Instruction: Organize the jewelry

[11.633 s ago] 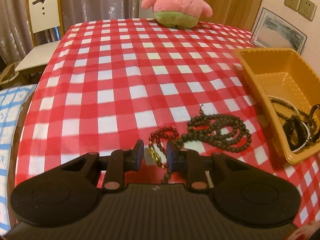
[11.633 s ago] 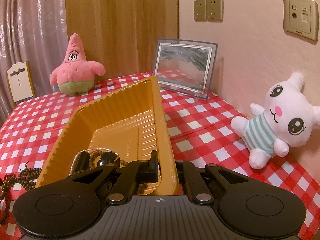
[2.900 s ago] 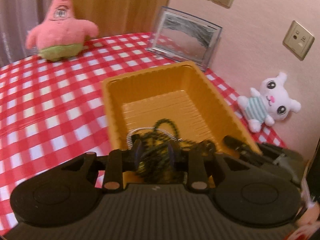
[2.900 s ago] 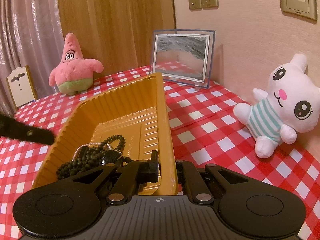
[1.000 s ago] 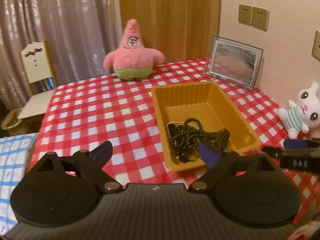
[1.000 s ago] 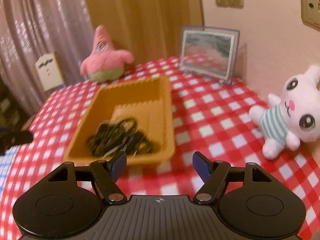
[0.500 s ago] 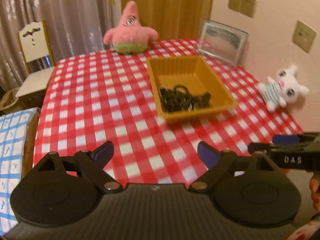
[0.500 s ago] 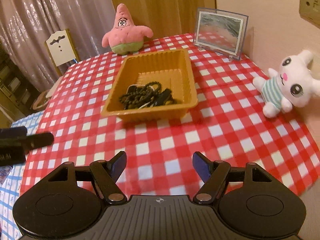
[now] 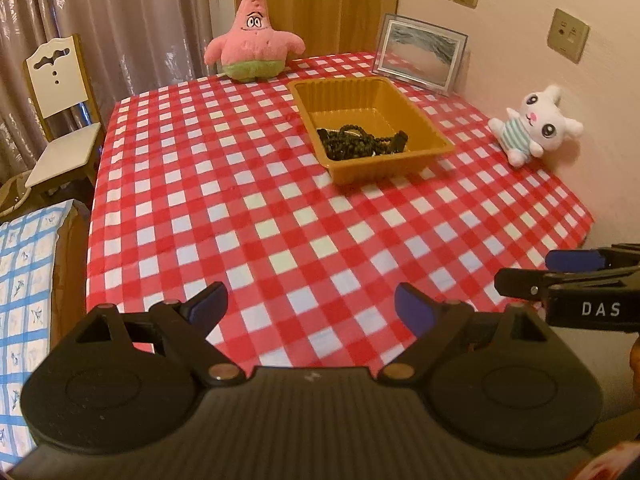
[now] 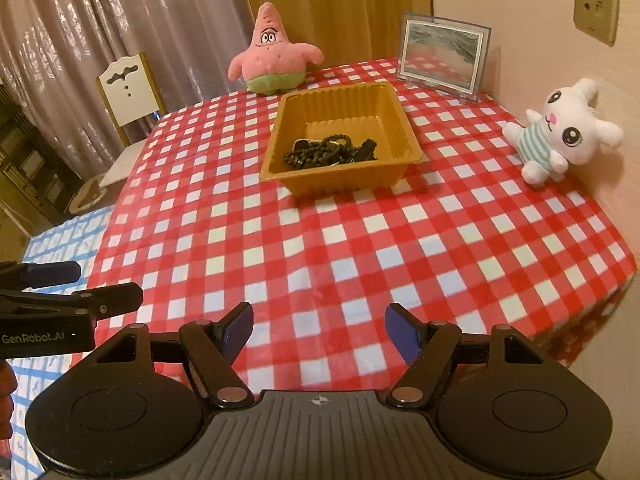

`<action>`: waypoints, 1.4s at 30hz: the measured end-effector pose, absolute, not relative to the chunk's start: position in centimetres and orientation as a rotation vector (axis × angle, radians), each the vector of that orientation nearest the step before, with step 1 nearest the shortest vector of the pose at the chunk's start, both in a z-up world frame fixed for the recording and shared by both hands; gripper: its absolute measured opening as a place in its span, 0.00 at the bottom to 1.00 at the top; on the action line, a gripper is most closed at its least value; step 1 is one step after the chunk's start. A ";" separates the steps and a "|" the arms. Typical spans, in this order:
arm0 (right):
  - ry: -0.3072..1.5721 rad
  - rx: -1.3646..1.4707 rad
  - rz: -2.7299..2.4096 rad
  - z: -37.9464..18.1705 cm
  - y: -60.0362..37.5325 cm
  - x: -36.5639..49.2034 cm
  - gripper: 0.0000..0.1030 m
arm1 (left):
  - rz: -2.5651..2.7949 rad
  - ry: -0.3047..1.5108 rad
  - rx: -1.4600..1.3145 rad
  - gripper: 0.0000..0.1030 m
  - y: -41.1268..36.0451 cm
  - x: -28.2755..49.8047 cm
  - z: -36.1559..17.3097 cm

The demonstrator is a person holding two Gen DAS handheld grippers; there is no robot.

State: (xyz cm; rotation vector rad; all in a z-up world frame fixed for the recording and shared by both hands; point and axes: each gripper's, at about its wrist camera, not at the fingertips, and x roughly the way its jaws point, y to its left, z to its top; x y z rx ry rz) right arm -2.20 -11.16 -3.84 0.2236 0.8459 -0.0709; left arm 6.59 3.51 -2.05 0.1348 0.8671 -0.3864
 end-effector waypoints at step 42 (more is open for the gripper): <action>0.795 0.187 -0.066 -3.0 -7.9 -5.7 0.71 | -0.410 0.812 0.117 0.87 5.2 3.2 -0.9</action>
